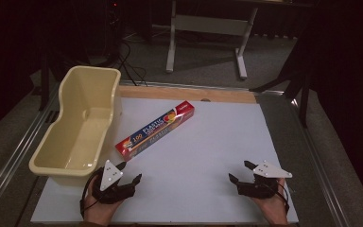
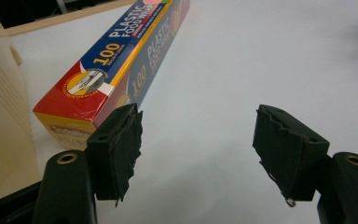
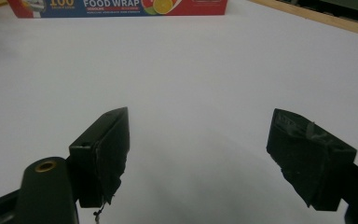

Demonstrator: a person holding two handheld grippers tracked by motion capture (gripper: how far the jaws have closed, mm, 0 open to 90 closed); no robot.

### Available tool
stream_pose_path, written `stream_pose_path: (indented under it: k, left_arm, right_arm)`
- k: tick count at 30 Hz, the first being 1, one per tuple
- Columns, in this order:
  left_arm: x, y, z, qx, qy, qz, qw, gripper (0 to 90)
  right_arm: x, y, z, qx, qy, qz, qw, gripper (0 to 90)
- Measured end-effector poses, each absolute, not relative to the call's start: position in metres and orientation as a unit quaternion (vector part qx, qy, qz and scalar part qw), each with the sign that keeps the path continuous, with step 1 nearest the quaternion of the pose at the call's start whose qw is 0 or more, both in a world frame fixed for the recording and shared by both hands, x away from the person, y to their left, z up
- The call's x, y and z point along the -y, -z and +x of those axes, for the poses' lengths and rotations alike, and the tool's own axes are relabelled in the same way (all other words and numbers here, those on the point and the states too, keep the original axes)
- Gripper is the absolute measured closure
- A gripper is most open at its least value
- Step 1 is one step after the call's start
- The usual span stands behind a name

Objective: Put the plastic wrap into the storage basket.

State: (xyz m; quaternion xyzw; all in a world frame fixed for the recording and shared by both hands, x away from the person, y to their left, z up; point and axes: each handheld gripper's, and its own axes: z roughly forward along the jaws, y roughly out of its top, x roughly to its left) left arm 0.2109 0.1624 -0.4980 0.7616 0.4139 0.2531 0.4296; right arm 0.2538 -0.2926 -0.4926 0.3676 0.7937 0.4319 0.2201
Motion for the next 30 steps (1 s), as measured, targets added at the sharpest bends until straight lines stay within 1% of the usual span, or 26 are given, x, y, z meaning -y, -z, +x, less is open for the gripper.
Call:
stream_pose_path:
  k: [10,16,19,22,24,27,30]
  left_arm:
    - [-0.161,0.498,0.211,-0.412,-0.259,0.761,0.429,32.3]
    - [-0.16,0.498,0.21,-0.417,-0.254,0.758,0.431,34.9]
    - [-0.156,0.495,0.209,-0.41,-0.255,0.763,0.43,37.1]
    - [-0.15,0.488,0.21,-0.401,-0.267,0.766,0.427,46.3]
    - [-0.148,0.485,0.215,-0.397,-0.265,0.768,0.427,52.3]
    - [-0.143,0.483,0.225,-0.4,-0.274,0.767,0.421,59.1]
    - [-0.138,0.485,0.239,-0.402,-0.292,0.767,0.406,69.8]
  right_arm:
    - [0.293,0.492,0.254,-0.789,-0.436,0.371,0.222,20.7]
    - [0.292,0.493,0.254,-0.788,-0.437,0.375,0.219,20.5]
    - [0.291,0.493,0.254,-0.788,-0.437,0.374,0.219,20.3]
    - [0.291,0.494,0.254,-0.788,-0.436,0.376,0.22,20.1]
    - [0.29,0.494,0.254,-0.788,-0.434,0.377,0.22,20.0]
    - [0.29,0.494,0.254,-0.788,-0.435,0.377,0.219,20.0]
    - [0.292,0.494,0.254,-0.787,-0.434,0.38,0.22,20.0]
